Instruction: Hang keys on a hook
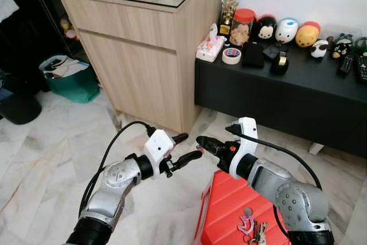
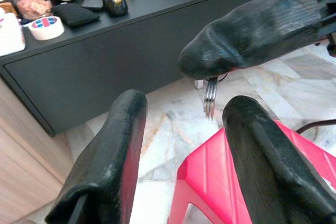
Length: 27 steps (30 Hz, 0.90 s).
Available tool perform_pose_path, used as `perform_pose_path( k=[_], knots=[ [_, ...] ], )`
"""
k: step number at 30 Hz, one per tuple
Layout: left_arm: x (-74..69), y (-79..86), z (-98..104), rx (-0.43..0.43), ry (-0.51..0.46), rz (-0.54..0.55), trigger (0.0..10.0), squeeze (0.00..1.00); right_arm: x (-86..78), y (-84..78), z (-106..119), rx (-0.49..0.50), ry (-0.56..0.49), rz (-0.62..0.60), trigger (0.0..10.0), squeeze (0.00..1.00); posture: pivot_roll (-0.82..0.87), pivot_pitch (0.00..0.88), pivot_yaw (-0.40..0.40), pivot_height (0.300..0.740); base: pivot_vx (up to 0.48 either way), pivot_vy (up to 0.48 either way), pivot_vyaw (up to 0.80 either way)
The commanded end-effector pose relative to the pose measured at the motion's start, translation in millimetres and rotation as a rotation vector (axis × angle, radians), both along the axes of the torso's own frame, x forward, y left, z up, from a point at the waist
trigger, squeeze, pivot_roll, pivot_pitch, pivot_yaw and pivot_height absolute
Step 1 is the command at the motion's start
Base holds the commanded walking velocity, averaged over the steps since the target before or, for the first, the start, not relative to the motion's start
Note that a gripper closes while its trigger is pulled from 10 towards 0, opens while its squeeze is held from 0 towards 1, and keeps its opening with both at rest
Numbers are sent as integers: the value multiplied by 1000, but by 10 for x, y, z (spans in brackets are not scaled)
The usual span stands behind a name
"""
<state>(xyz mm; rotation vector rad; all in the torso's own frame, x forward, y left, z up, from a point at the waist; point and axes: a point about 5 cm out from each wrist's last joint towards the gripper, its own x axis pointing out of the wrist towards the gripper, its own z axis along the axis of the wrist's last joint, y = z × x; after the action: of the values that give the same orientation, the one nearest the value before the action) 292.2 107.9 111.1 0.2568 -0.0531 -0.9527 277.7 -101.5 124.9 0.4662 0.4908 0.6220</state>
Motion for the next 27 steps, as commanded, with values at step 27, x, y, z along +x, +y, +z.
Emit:
perform_pose_path(
  k=[27],
  knots=[
    [57,-80,-28,28,-3,-72,7255,0,-48,45,103,-25,-51,48,10000,0,-2,105,20,740,0,0,0]
  ],
)
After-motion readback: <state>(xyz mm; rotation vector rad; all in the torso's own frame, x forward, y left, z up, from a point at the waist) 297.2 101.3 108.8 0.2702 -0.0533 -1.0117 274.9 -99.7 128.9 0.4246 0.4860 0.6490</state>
